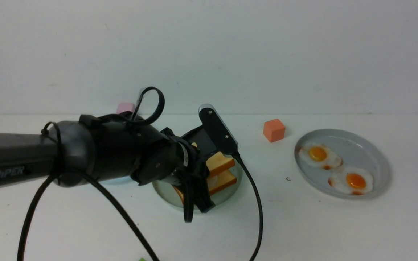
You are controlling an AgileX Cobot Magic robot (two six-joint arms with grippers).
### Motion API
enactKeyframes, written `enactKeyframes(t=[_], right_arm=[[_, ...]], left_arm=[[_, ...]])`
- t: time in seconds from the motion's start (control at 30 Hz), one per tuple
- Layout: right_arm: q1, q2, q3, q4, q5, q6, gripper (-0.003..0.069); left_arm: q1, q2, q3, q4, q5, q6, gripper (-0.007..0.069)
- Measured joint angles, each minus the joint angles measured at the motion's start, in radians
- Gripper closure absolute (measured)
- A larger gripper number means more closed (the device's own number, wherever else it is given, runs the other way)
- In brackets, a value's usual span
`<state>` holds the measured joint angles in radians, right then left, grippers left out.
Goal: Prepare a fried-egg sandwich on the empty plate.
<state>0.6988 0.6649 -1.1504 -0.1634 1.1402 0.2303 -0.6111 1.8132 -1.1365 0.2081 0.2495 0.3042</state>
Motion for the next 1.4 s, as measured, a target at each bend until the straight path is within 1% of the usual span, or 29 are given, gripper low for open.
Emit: enactKeyframes(t=[0.23, 0.33, 0.47, 0.5, 0.53, 0.7, 0.73, 0.77, 0.8, 0.9, 0.97, 1.03, 1.07, 1.1, 1.13, 1.2, 1.23, 1.27, 1.3, 1.37, 1.4], right_arm=[[0.000, 0.000, 0.000, 0.000, 0.000, 0.000, 0.0613], [0.000, 0.000, 0.000, 0.000, 0.000, 0.000, 0.0613], [0.000, 0.000, 0.000, 0.000, 0.001, 0.000, 0.0613], [0.000, 0.000, 0.000, 0.000, 0.001, 0.000, 0.0613], [0.000, 0.000, 0.000, 0.000, 0.001, 0.000, 0.0611], [0.000, 0.000, 0.000, 0.000, 0.001, 0.000, 0.0610], [0.000, 0.000, 0.000, 0.000, 0.002, 0.000, 0.0610], [0.000, 0.000, 0.000, 0.000, 0.002, 0.000, 0.0607], [0.000, 0.000, 0.000, 0.000, 0.002, 0.000, 0.0606], [0.000, 0.000, 0.000, 0.000, 0.002, 0.000, 0.0603], [0.000, 0.000, 0.000, 0.000, 0.002, 0.000, 0.0602], [0.000, 0.000, 0.000, 0.000, 0.001, 0.000, 0.0601], [0.000, 0.000, 0.000, 0.000, 0.001, 0.000, 0.0599], [0.000, 0.000, 0.000, 0.000, 0.001, 0.000, 0.0599], [0.000, 0.000, 0.000, 0.000, 0.001, 0.000, 0.0597], [0.000, 0.000, 0.000, 0.000, 0.001, 0.000, 0.0595], [0.000, 0.000, 0.000, 0.001, 0.001, 0.000, 0.0594], [0.000, 0.000, 0.000, 0.002, 0.001, 0.000, 0.0593], [0.000, 0.000, 0.000, 0.003, 0.001, 0.000, 0.0591], [0.000, 0.000, 0.000, 0.004, 0.001, 0.000, 0.0589], [0.000, 0.000, 0.000, 0.004, 0.001, 0.000, 0.0589]], left_arm=[[0.000, 0.032, 0.000, -0.003, -0.011, 0.000, 0.0617], [0.000, 0.036, 0.000, -0.005, -0.012, -0.001, 0.0584], [0.000, 0.036, 0.000, -0.024, -0.015, -0.001, 0.0487], [0.000, 0.036, 0.000, -0.025, -0.015, -0.001, 0.0481], [0.000, 0.036, 0.000, -0.035, -0.015, -0.001, 0.0431], [0.000, 0.036, 0.000, -0.064, -0.015, -0.001, 0.0295], [0.000, 0.036, 0.000, -0.064, -0.015, -0.001, 0.0295], [0.000, 0.031, 0.000, -0.075, -0.015, -0.001, 0.0271], [0.000, 0.026, 0.000, -0.080, -0.015, -0.001, 0.0265], [0.000, -0.001, 0.000, -0.099, -0.004, -0.001, 0.0258], [0.000, -0.064, 0.000, -0.142, 0.017, -0.003, 0.0271], [0.000, -0.146, 0.001, -0.208, 0.030, -0.024, 0.0310], [0.000, -0.204, 0.001, -0.250, 0.035, -0.043, 0.0344], [0.000, -0.269, 0.001, -0.289, 0.042, -0.064, 0.0386], [0.000, -0.367, 0.001, -0.331, 0.057, -0.093, 0.0454], [0.000, -0.494, 0.001, -0.372, 0.089, -0.116, 0.0547], [0.000, -0.575, 0.001, -0.388, 0.120, -0.121, 0.0606], [0.000, -0.588, 0.001, -0.389, 0.125, -0.123, 0.0613], [0.000, -0.674, 0.004, -0.398, 0.157, -0.125, 0.0638], [0.000, -0.792, 0.034, -0.409, 0.185, -0.128, 0.0638], [0.000, -0.804, 0.039, -0.410, 0.188, -0.128, 0.0638]])
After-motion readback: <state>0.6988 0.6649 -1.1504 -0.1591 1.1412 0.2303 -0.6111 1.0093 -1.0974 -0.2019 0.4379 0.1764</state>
